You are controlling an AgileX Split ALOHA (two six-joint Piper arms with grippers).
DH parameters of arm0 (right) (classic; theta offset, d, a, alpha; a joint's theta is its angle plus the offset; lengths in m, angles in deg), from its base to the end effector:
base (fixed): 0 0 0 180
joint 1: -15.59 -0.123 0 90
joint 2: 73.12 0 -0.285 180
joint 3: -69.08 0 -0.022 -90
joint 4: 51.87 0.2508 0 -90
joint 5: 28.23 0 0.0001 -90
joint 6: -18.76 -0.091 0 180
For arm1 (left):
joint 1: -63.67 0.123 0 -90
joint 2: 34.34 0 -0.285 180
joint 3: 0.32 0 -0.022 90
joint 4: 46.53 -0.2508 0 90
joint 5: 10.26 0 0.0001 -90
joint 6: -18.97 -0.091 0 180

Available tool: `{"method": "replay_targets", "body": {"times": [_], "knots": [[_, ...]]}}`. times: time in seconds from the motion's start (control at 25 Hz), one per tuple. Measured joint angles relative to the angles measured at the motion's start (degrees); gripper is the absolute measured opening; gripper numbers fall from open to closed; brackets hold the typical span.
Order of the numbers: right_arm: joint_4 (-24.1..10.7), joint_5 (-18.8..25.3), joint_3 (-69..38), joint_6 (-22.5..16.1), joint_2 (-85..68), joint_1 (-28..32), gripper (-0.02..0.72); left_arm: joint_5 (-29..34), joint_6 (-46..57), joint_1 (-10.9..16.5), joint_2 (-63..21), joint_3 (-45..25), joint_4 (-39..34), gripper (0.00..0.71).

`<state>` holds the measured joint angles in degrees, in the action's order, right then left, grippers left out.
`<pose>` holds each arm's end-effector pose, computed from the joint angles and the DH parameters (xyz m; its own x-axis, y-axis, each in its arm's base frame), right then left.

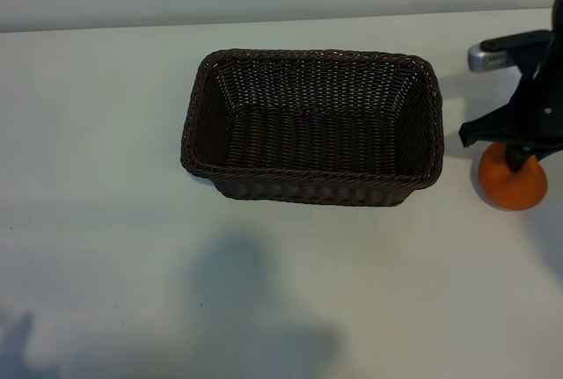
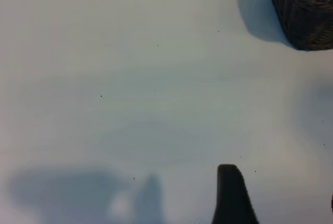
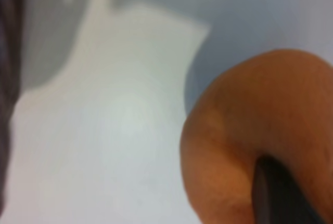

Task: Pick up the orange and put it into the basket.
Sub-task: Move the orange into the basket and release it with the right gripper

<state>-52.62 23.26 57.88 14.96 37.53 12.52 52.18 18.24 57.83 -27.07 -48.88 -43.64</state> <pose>0.3352 0.0170 0.1856 -0.9932 0.0050 -0.1164 0.0054 1.0000 -0.0034 -0.0079 -0.0033 0.2750 -0.4722 0.0376 -0.8807 0.1358 0.9903 -0.0305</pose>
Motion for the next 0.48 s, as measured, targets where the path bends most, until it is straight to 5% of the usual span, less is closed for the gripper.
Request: {"method": "replay_targets", "body": {"times": [0.48], "knots": [[0.75, 6.09, 5.76, -0.17, -9.69, 0.00, 0.084, 0.00, 0.00, 0.00, 0.00, 0.00, 0.00, 0.458]]}}
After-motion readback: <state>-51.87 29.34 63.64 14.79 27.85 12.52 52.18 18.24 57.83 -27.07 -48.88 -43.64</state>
